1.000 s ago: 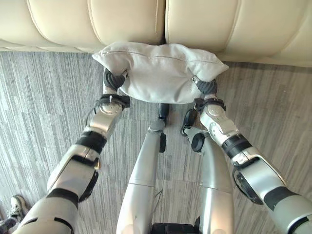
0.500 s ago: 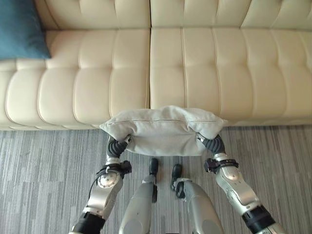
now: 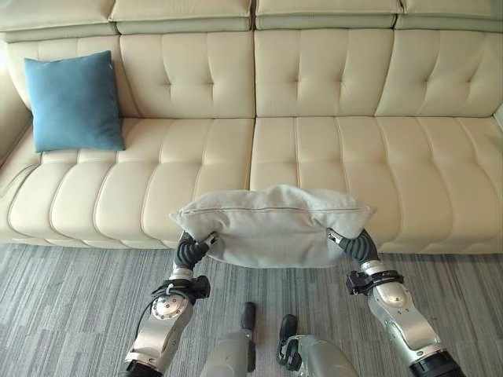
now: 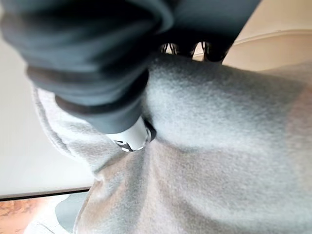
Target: Pick up all the scattered cushions and arrange them neatly on the sofa.
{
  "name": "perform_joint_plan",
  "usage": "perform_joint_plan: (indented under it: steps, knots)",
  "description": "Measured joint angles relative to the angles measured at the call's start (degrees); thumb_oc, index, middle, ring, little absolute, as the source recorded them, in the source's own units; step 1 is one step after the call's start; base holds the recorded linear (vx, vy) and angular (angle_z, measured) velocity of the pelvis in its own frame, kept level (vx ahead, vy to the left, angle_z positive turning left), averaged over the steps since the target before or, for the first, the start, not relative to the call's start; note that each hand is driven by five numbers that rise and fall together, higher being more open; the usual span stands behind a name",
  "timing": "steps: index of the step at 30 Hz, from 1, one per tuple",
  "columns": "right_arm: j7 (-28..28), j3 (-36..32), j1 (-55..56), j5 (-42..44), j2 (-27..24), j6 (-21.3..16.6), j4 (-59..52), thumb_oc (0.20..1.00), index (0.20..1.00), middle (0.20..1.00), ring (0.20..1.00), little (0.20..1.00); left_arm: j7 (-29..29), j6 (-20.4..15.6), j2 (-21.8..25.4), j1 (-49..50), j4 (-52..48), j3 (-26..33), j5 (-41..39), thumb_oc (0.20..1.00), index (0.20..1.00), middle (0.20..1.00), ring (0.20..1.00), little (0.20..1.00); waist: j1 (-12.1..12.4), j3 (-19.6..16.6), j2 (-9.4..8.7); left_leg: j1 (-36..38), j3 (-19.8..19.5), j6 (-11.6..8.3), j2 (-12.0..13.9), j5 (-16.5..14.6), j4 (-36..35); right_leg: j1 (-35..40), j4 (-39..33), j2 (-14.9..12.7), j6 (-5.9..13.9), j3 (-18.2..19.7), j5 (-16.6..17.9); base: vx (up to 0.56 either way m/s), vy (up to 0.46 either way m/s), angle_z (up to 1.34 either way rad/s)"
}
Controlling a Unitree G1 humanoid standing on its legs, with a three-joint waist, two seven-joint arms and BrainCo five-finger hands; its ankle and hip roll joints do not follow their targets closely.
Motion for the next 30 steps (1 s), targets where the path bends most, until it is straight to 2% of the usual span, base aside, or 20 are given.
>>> perform_joint_plan:
  steps: [2,3,5,9,11,13,14,16,17,18,20,22,23,24,25,26,27,28,29,30]
  knots:
    - [-0.06,-0.29,0.19,-0.36,0.05,0.65,0.02,0.2,0.2,0.2,0.2,0.2,-0.45,0.4,-0.04,0.5,0.08,-0.2,0.06,0.2,0.2,0.2,0.2,0.2,-0.21,-0.19,0.07,0.83,1.4,-0.24,1.14,-0.16,-1.06,0.04,0.08,-0.86,1.34,0.3,-0.05,0.17,0.053,0.18]
    - [-0.06,-0.8,0.22,-0.35,0.4,1.0,0.13,0.2,0.2,0.2,0.2,0.2,-0.68,0.46,-0.1,0.52,0.24,-0.2,0.14,0.2,0.2,0.2,0.2,0.2,-0.26,-0.18,0.07,0.25,2.57,-0.52,0.8,-0.4,-1.5,0.36,-0.98,-1.42,1.5,0.56,-0.42,0.12,0.034,0.04]
    - [-0.09,-1.62,0.22,-0.36,0.92,1.16,0.34,0.2,0.2,0.2,0.2,0.2,-1.05,0.74,-0.41,0.74,0.42,-0.21,0.23,0.2,0.2,0.2,0.2,0.2,0.15,-0.21,0.23,-1.78,3.87,-1.01,-0.48,0.02,-4.02,1.06,-3.1,-1.91,1.28,1.29,1.18,0.2,0.056,-0.06]
    - [-0.64,-2.02,1.68,-0.37,2.38,1.45,0.98,0.2,0.2,0.2,0.2,0.2,-1.38,1.44,-0.61,0.7,1.2,-0.13,0.51,0.2,0.2,0.2,0.2,0.2,2.07,-0.49,1.11,-8.65,5.93,-3.03,0.42,1.38,-5.18,3.06,-3.72,-1.89,3.56,1.97,-0.12,0.25,0.101,-0.23]
    - [-0.69,-2.01,2.21,-0.37,2.75,2.2,0.93,0.2,0.2,0.2,0.2,0.2,-1.46,1.59,-0.72,1.14,1.19,0.09,0.52,0.2,0.2,0.2,0.2,0.2,2.98,-0.78,1.37,-8.48,6.57,-2.95,1.59,1.38,-5.15,4.03,-3.33,-1.97,5.19,4.17,-1.25,0.31,0.183,-0.52]
    - [-0.56,-1.76,3.45,-0.79,2.73,2.51,0.59,0.2,0.2,0.2,0.2,0.2,-1.7,1.7,-0.78,2.67,1.15,0.13,0.63,0.2,0.2,0.2,0.2,0.2,3.18,-1.83,2.57,-5.3,5.01,-1.46,2.26,1.33,-5.55,6.41,-3.07,-2.08,7.7,6.08,-2.71,0.31,0.221,-0.64]
    - [-0.57,-1.49,4.71,-0.81,3.5,2.59,0.39,0.2,0.2,0.2,0.2,0.2,-1.7,1.79,-0.47,3.4,1.12,0.16,2.01,0.2,0.2,0.2,0.2,0.2,2.61,-3.17,0.71,-3.95,6.09,-0.07,-0.6,2.67,-5.18,6.83,-1.38,-4.93,9.98,8.74,-4.93,0.29,0.244,-0.4]
    - [-0.19,-1.41,5.39,-0.81,3.82,2.59,0.35,0.2,0.2,0.2,0.2,0.2,-1.84,1.89,0.36,3.45,1.12,0.16,2.19,0.2,0.2,0.2,0.2,0.2,2.43,-4.48,-1.29,-2.63,7.36,0.99,-3.13,2.09,-5.18,7.76,0.24,-7.37,11.29,10.63,-5.89,0.13,0.161,-0.22]
    - [-0.05,-1.41,5.38,-0.81,4.12,2.59,0.29,0.2,0.2,0.2,0.2,0.2,-1.93,1.94,1.09,3.02,1.11,0.16,2.19,0.2,0.2,0.2,0.2,0.2,2.32,-4.87,-1.96,-1.87,7.71,2.39,-4.28,1.91,-5.28,7.68,3.82,-8.09,12.18,11.43,-5.54,0.07,0.127,-0.05]
    - [-0.06,-1.46,5.29,-0.81,4.4,2.59,0.24,0.2,0.2,0.2,0.2,0.2,-2.08,1.93,1.43,3.09,1.09,0.24,2.19,0.2,0.2,0.2,0.2,0.2,2.52,-5.06,-2.25,-1.3,8.43,4.34,-4.64,3.27,-5.26,7.7,5.62,-8.56,12.86,11.38,-5.98,0.08,0.146,-0.11]
    - [-0.06,-0.92,2.64,-0.83,5.06,2.6,0.16,0.2,0.2,0.2,0.2,0.2,-1.99,1.91,3.14,1.99,0.84,0.74,2.19,0.2,0.2,0.2,0.2,0.2,2.64,-5.24,-2.77,-0.82,9.62,6.68,-5.36,2.08,-5.24,4.94,12.87,-9.42,15.43,13.0,-5.01,0.06,0.074,-0.27]
    - [-0.13,-0.18,0.35,-0.82,5.96,2.58,0.18,0.2,0.2,0.2,0.2,0.2,-1.66,2.01,4.58,1.71,0.86,1.31,2.22,0.2,0.2,0.2,0.2,0.2,2.73,-5.07,-2.67,0.23,9.46,7.24,-5.47,1.65,-5.32,3.84,14.69,-10.01,15.9,13.52,-5.09,0.12,0.048,-0.4]
    - [-0.01,0.84,-1.07,-0.87,5.73,2.61,0.4,0.2,0.2,0.2,0.2,0.2,-1.56,2.0,4.26,2.21,0.94,2.56,2.19,0.2,0.2,0.2,0.2,0.2,3.7,-4.43,-2.0,2.05,8.59,9.07,-5.19,0.66,-6.33,3.19,14.37,-10.25,15.85,12.67,-5.28,0.17,-0.008,-0.5]
    - [0.14,1.14,-1.45,-0.87,5.97,2.59,0.39,0.2,0.2,0.2,0.2,0.2,-1.19,2.04,4.08,2.13,1.26,2.79,2.2,0.2,0.2,0.2,0.2,0.2,3.76,-4.12,-1.56,3.37,8.78,8.97,-5.23,0.6,-7.09,2.66,12.2,-11.15,15.45,10.93,-5.62,0.13,-0.007,-0.34]
    - [-0.06,1.14,-1.23,-0.86,5.89,2.57,0.37,0.2,0.2,0.2,0.2,0.2,-1.21,1.88,4.11,2.17,0.98,2.86,2.21,0.2,0.2,0.2,0.2,0.2,3.32,-3.86,-1.06,4.02,8.13,8.16,-5.62,0.06,-7.74,1.58,9.22,-11.02,15.65,11.0,-5.55,0.19,-0.019,-0.03]
    - [0.08,1.22,-1.46,-0.86,5.48,2.57,0.33,0.2,0.2,0.2,0.2,0.2,-1.36,1.66,4.03,2.18,0.98,3.31,2.21,0.2,0.2,0.2,0.2,0.2,3.21,-3.53,-0.62,4.03,8.27,8.09,-5.53,-0.59,-8.22,-0.67,7.71,-10.97,15.24,11.12,-5.23,0.21,-0.107,0.19]
    - [0.31,1.24,-1.5,-0.86,5.08,2.54,0.39,0.2,0.2,0.2,0.2,0.2,-1.6,1.63,3.87,2.38,0.99,3.35,2.2,0.2,0.2,0.2,0.2,0.2,2.54,-3.13,-0.67,3.83,8.23,7.67,-5.75,-0.38,-8.66,-4.13,1.29,-10.42,15.52,11.09,-1.78,0.31,-0.212,0.1]
    - [0.55,1.21,-1.5,-0.89,4.43,2.53,0.43,0.2,0.2,0.2,0.2,0.2,-1.56,1.6,2.13,2.77,1.45,3.58,2.19,0.2,0.2,0.2,0.2,0.2,2.18,-2.63,0.03,4.1,8.23,6.31,-5.91,-1.76,-9.45,-7.14,-6.45,-8.98,15.74,11.23,4.32,0.24,-0.196,0.37]
    - [0.54,0.67,-1.18,-0.93,4.31,2.45,0.61,0.2,0.2,0.2,0.2,0.2,-1.51,1.48,1.31,2.95,1.44,3.54,2.2,0.2,0.2,0.2,0.2,0.2,1.4,-2.06,0.41,4.72,8.06,5.64,-6.17,-1.4,-9.5,-7.0,-10.31,-8.14,16.02,11.34,6.92,0.14,-0.256,0.45]
    - [0.46,0.29,-0.46,-0.98,4.31,2.28,0.97,0.2,0.2,0.2,0.2,0.2,-1.54,1.38,0.99,2.85,1.58,3.24,2.2,0.2,0.2,0.2,0.2,0.2,0.63,-1.83,-0.02,5.22,7.1,5.3,-6.89,-0.77,-9.03,-6.92,-10.62,-8.02,15.51,12.68,8.4,0.06,-0.236,0.82]
